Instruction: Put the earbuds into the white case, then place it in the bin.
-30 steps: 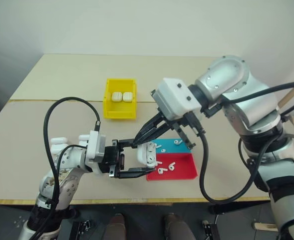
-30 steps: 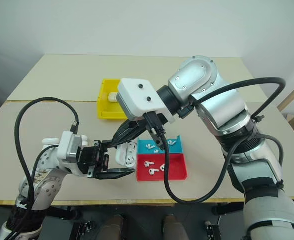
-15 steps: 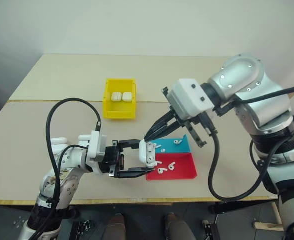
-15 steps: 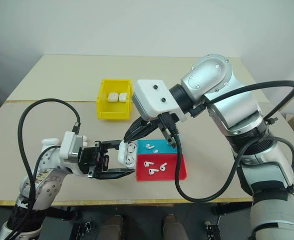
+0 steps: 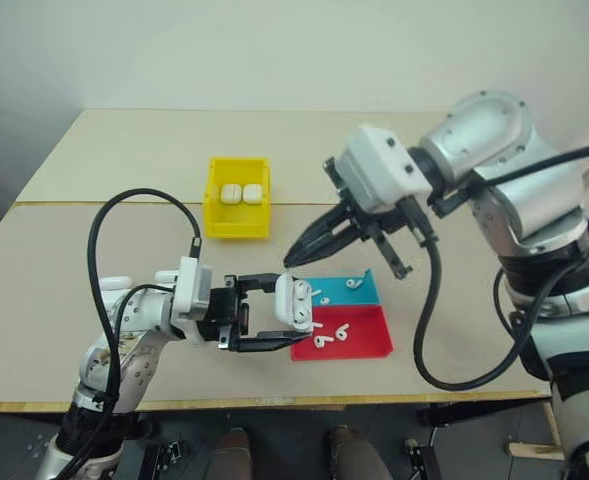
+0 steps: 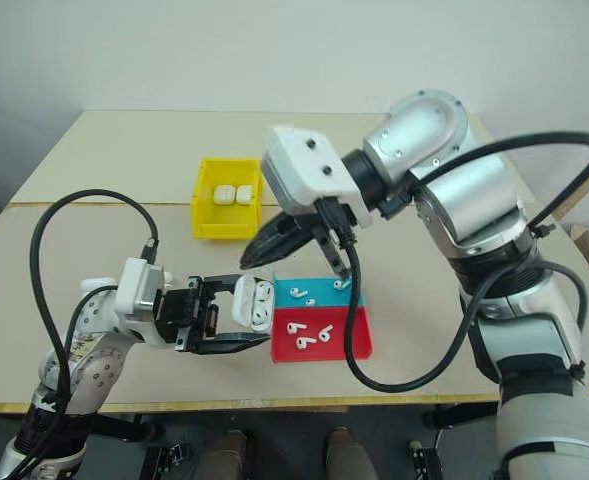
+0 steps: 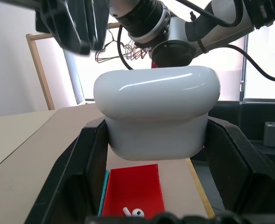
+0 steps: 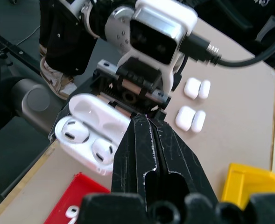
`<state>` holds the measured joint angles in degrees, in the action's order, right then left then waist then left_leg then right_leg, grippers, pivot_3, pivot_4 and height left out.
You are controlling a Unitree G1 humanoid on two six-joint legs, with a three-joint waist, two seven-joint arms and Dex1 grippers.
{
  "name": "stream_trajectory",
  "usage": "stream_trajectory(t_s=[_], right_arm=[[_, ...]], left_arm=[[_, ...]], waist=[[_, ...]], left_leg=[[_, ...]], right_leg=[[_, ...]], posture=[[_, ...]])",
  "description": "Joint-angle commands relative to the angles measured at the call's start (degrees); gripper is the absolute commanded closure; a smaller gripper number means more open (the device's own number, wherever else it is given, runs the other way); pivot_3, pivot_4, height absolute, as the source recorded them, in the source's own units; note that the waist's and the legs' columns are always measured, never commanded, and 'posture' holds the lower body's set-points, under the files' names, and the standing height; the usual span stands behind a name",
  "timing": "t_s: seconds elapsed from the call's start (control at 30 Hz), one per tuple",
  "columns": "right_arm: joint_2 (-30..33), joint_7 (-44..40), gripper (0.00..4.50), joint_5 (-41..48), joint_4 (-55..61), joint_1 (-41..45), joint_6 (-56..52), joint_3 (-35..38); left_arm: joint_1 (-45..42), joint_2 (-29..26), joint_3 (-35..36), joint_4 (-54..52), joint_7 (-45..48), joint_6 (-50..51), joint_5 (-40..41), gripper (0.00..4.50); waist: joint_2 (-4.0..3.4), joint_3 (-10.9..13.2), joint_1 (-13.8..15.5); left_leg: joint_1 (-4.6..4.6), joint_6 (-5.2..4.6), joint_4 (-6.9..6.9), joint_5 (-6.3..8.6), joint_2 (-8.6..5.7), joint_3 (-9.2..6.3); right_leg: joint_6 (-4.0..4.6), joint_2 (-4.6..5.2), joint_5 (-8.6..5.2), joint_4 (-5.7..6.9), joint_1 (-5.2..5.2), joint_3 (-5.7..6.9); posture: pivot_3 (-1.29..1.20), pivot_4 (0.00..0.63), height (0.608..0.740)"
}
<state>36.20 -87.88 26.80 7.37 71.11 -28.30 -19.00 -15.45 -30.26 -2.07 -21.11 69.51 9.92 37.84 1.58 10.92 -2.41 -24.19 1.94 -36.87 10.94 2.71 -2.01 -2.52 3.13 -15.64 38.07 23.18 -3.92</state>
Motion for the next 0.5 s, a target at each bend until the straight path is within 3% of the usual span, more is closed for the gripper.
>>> stream_trajectory(t_s=[0.03,0.5], right_arm=[[-1.76,-0.91,4.45,1.18,-0.64,0.85,-0.35,1.15],[-5.17,-3.87,4.45,-2.44,-1.38,-0.63,3.96,-3.71]], left_arm=[[-1.09,0.16,0.26,-0.07,0.51,-1.25,0.0,1.7],[-2.03,0.73,-0.09,0.97,1.43,-1.26,-0.38,1.7]], waist=[[0.0,0.0,0.18],[0.0,0.0,0.02]], left_leg=[[0.0,0.0,0.0,0.0,-0.01,0.0],[-0.01,0.0,-0.01,0.0,-0.02,0.01]], right_leg=[[0.0,0.01,0.0,-0.02,-0.03,0.0],[0.0,0.01,0.0,0.01,0.01,0.0]], posture=[[0.0,0.15,0.74],[0.0,0.15,0.74]])
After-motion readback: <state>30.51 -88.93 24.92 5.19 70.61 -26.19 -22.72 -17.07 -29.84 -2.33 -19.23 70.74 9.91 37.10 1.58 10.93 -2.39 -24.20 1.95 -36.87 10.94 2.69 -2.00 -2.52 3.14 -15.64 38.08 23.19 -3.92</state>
